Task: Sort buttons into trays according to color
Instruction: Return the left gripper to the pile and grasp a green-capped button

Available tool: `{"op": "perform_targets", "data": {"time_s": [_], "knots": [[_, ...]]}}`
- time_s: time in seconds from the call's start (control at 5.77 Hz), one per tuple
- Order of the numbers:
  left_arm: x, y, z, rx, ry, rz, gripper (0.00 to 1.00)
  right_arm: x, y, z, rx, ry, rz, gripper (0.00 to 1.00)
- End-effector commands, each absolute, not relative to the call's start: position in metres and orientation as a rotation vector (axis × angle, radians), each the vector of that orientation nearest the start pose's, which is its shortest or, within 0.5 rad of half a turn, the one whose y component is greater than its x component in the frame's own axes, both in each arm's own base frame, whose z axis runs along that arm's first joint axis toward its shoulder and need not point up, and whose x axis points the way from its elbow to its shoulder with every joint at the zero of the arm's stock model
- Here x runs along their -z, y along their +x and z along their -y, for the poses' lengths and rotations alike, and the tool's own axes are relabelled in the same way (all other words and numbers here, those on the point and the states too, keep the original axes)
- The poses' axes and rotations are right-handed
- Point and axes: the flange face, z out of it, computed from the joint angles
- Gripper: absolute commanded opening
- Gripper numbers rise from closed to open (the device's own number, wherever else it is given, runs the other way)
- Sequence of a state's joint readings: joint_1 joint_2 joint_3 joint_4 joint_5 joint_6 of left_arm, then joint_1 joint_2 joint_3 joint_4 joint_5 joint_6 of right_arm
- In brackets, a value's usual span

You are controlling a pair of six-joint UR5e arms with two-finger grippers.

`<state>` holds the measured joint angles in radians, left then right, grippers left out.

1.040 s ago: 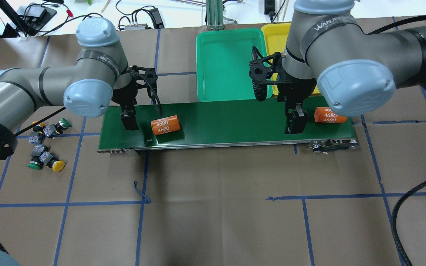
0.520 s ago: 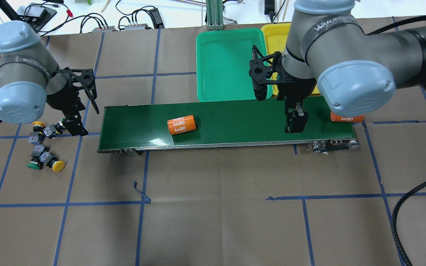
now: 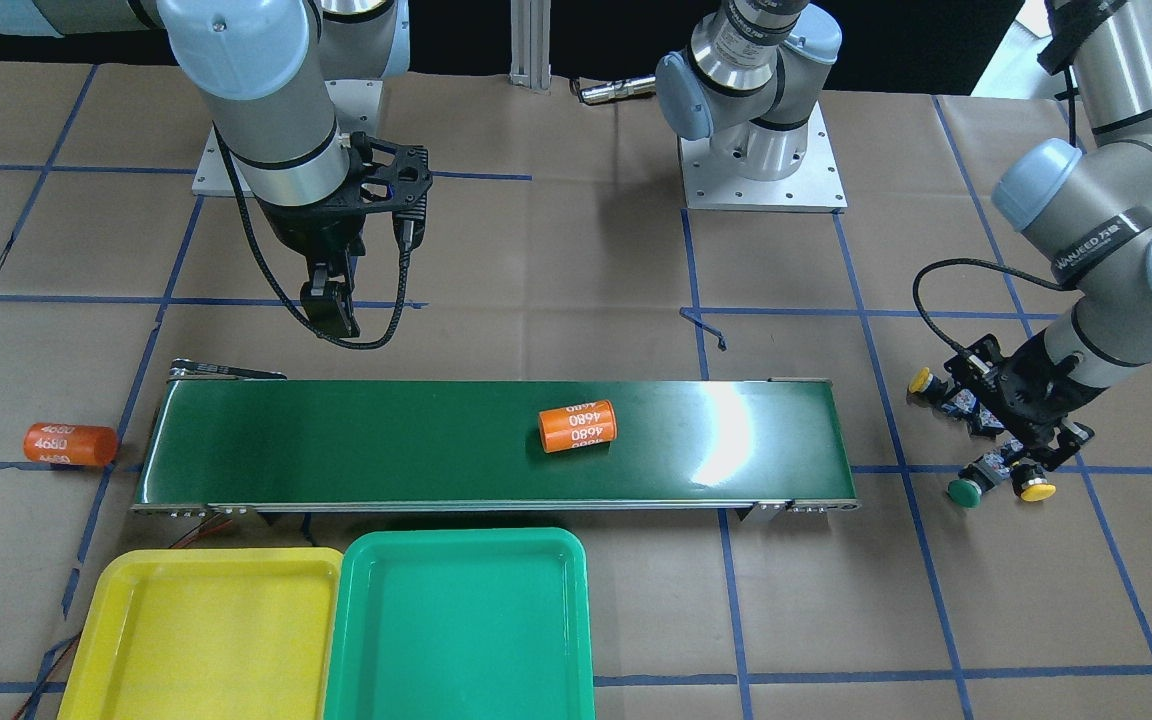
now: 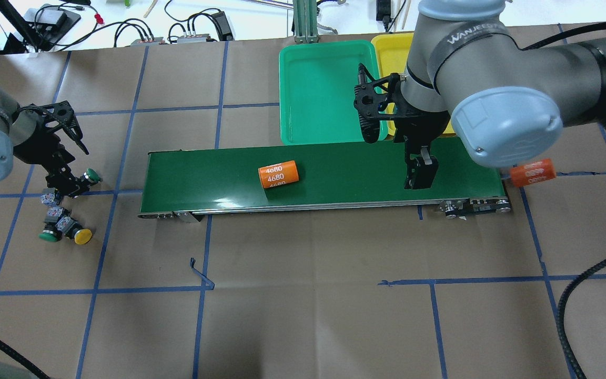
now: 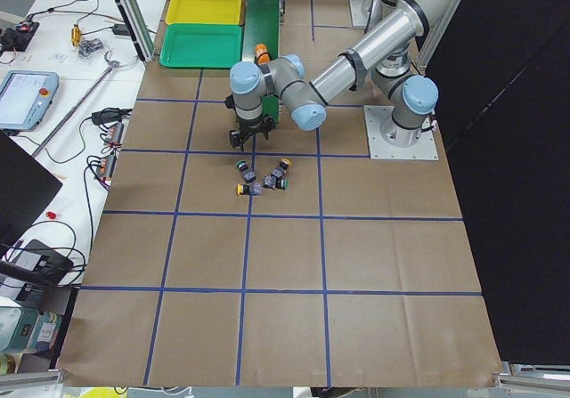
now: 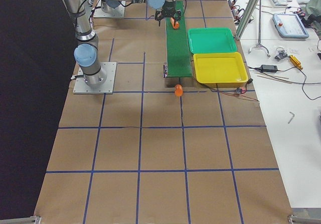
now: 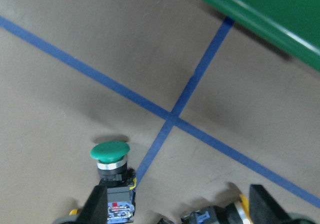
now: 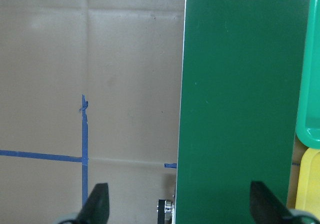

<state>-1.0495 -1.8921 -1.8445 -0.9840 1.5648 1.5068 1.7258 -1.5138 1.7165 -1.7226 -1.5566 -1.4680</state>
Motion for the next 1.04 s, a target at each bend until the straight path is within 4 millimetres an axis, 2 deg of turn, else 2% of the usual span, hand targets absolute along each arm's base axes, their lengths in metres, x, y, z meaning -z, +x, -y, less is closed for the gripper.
{"op": "perform_targets", "data": {"time_s": [0.0,0.35,0.52,0.69,0.87], "knots": [[-0.194,0.203,0.554,0.001,1.403,-2.823,0.99,-0.403,0.211,0.477,-0.048,-2.247,-2.133,1.00],[-0.180,0.209,0.558,0.005,1.340,-2.855,0.99,-0.402,0.212,0.476,-0.051,-2.247,-2.130,1.00],[-0.174,0.209,0.560,0.009,1.343,-2.856,0.80,-0.402,0.211,0.476,-0.053,-2.248,-2.131,1.00],[-0.166,0.209,0.560,-0.004,1.349,-2.865,0.31,-0.403,0.211,0.476,-0.051,-2.247,-2.133,1.00],[-0.171,0.208,0.562,0.007,1.347,-2.859,0.09,-0.403,0.211,0.475,-0.051,-2.249,-2.132,1.00]]}}
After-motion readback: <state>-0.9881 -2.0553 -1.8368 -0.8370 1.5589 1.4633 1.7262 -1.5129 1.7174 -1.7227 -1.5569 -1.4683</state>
